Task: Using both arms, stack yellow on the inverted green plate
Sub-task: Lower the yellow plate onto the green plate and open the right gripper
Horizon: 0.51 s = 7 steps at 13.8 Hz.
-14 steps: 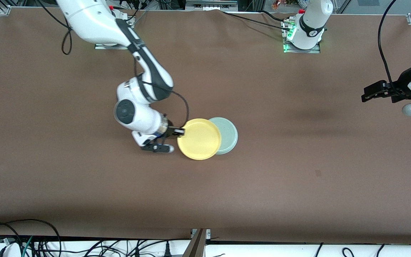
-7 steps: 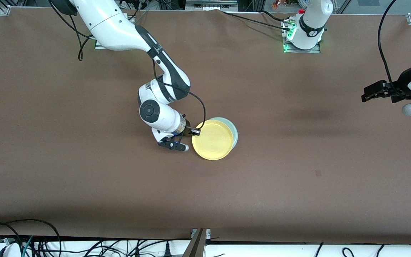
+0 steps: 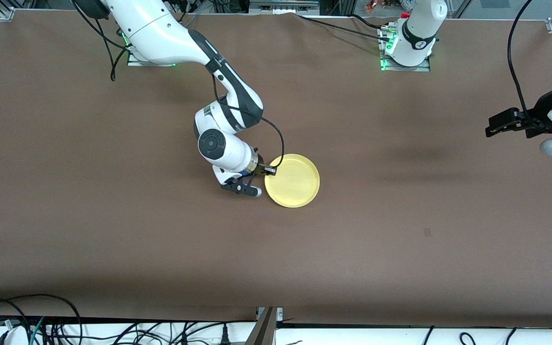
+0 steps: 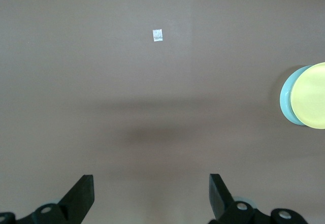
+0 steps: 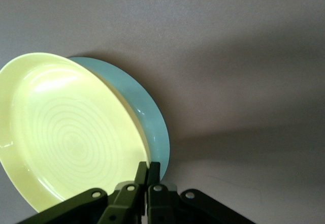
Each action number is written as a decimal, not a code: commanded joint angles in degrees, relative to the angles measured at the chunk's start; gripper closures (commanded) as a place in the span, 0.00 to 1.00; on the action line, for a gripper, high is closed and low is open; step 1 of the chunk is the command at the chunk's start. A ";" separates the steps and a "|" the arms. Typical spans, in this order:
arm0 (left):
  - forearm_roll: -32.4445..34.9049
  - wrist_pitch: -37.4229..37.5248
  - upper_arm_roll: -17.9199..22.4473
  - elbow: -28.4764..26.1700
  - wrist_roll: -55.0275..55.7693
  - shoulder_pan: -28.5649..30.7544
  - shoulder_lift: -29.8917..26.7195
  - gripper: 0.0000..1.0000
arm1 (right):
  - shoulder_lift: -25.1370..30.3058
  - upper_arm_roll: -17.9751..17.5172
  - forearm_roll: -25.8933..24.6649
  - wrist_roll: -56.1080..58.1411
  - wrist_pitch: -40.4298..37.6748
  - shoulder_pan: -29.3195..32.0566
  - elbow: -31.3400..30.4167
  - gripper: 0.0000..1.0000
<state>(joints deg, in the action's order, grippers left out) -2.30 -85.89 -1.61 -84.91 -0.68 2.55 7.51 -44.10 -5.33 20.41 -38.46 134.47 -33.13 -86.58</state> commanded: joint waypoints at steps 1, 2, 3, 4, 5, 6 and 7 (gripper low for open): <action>-1.30 0.46 0.12 1.77 -0.64 0.09 0.92 0.00 | 0.33 -0.29 1.30 -0.73 -0.35 -0.10 -0.34 1.00; -1.30 0.46 0.20 1.77 -0.64 0.09 0.92 0.00 | 0.33 -0.29 1.30 -0.73 -0.35 -0.10 -0.61 1.00; -1.30 0.46 0.20 1.77 -0.64 0.09 0.92 0.00 | 0.33 -0.29 1.30 -0.65 -0.35 -0.10 -0.61 1.00; -1.30 0.46 0.20 1.77 -0.64 0.09 0.92 0.00 | 0.33 -0.29 1.30 -0.56 -0.35 -0.10 -0.61 1.00; -1.39 0.46 0.20 1.77 -0.64 0.09 0.92 0.00 | 0.42 -0.29 1.30 -0.47 -0.35 -0.10 -0.61 1.00; -1.39 0.46 0.20 1.77 -0.64 0.09 0.92 0.00 | 0.42 -0.29 1.30 -0.38 -0.35 -0.01 -0.52 0.75; -1.39 0.46 0.12 1.77 -0.64 0.09 0.92 0.00 | 0.42 -0.29 1.21 -0.47 -0.35 -0.01 -0.52 0.34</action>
<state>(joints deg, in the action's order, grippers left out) -2.30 -85.89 -1.61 -84.91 -0.68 2.55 7.51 -44.10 -5.41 20.52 -38.57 134.34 -33.14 -86.77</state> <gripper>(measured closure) 0.000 0.921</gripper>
